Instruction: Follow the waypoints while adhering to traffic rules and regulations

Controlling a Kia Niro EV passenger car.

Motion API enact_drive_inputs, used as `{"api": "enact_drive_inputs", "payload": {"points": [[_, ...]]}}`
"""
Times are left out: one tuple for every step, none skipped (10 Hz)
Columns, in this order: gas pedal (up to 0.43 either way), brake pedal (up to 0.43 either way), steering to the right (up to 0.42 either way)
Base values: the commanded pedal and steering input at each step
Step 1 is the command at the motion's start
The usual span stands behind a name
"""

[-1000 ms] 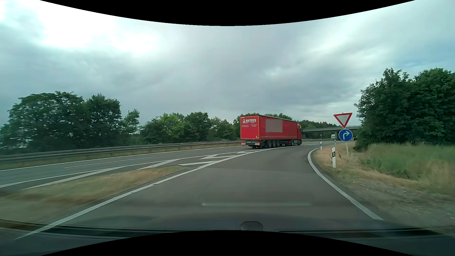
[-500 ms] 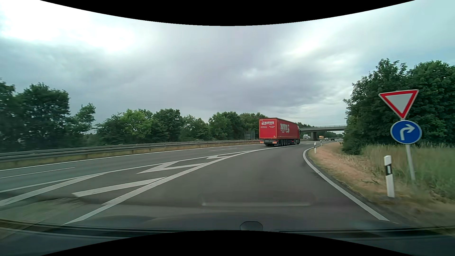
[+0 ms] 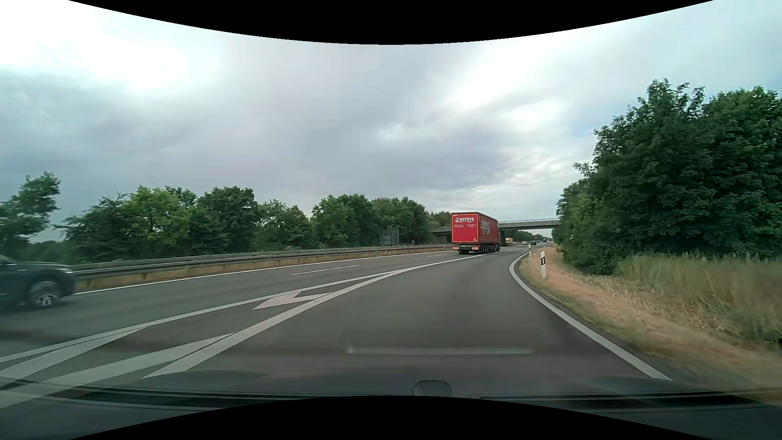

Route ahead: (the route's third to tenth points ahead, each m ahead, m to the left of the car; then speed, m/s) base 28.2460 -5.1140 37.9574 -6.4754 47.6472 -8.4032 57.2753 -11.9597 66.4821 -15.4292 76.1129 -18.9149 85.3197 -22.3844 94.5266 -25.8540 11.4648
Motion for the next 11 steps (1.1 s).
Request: {"api": "enact_drive_inputs", "payload": {"points": [[0.240, 0.000, 0.089], [0.240, 0.000, 0.089], [0.260, 0.000, 0.089], [0.260, 0.000, 0.089], [0.260, 0.000, 0.089], [0.299, 0.000, 0.087], [0.319, 0.000, 0.080], [0.331, 0.000, 0.069], [0.331, 0.000, 0.064], [0.339, 0.000, 0.063], [0.339, 0.000, 0.054]]}}
